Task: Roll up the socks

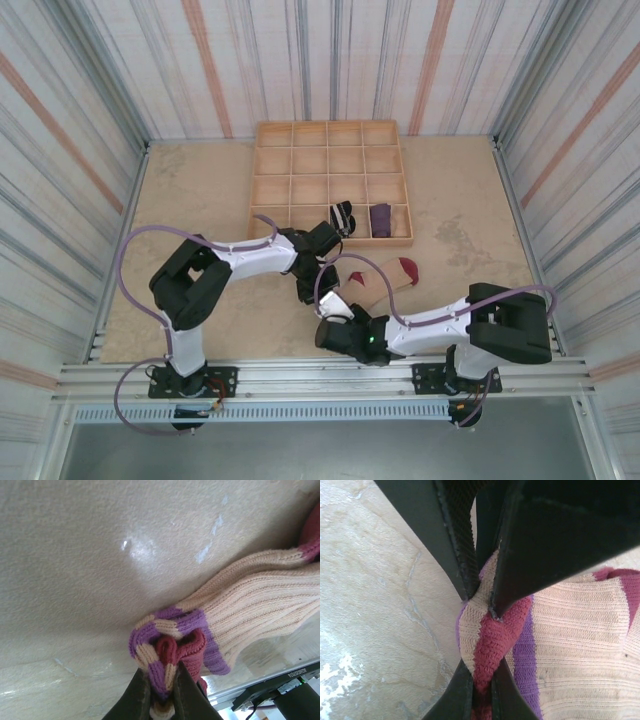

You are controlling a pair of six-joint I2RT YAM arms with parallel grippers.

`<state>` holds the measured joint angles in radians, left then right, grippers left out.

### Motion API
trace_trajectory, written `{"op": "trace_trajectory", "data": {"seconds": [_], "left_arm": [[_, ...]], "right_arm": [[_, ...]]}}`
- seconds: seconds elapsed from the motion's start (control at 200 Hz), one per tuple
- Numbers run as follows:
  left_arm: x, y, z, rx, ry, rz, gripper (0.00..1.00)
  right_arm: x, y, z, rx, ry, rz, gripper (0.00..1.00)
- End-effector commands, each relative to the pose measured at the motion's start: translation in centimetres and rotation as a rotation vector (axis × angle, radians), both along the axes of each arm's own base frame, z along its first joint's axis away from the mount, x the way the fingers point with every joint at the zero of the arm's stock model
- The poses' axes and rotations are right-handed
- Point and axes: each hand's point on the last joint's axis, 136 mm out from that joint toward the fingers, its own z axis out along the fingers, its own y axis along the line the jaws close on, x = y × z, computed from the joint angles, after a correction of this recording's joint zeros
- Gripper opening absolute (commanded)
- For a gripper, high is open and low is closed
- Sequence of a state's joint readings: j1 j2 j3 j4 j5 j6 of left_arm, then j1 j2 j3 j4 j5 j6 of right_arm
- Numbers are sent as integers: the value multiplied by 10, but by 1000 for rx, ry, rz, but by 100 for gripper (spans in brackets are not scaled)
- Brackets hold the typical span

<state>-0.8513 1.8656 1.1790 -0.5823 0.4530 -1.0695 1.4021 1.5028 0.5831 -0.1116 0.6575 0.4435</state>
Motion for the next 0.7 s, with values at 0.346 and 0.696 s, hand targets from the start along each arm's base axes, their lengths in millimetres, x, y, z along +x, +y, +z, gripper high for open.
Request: {"op": "trace_trajectory", "data": {"seconds": [0.346, 0.696], "left_arm": [[28, 11, 58, -193, -351, 50, 82], [20, 15, 36, -135, -377, 16, 71]], "right_arm": [[5, -16, 8, 588, 564, -136, 0], [11, -21, -10, 758, 775, -270, 0]]}}
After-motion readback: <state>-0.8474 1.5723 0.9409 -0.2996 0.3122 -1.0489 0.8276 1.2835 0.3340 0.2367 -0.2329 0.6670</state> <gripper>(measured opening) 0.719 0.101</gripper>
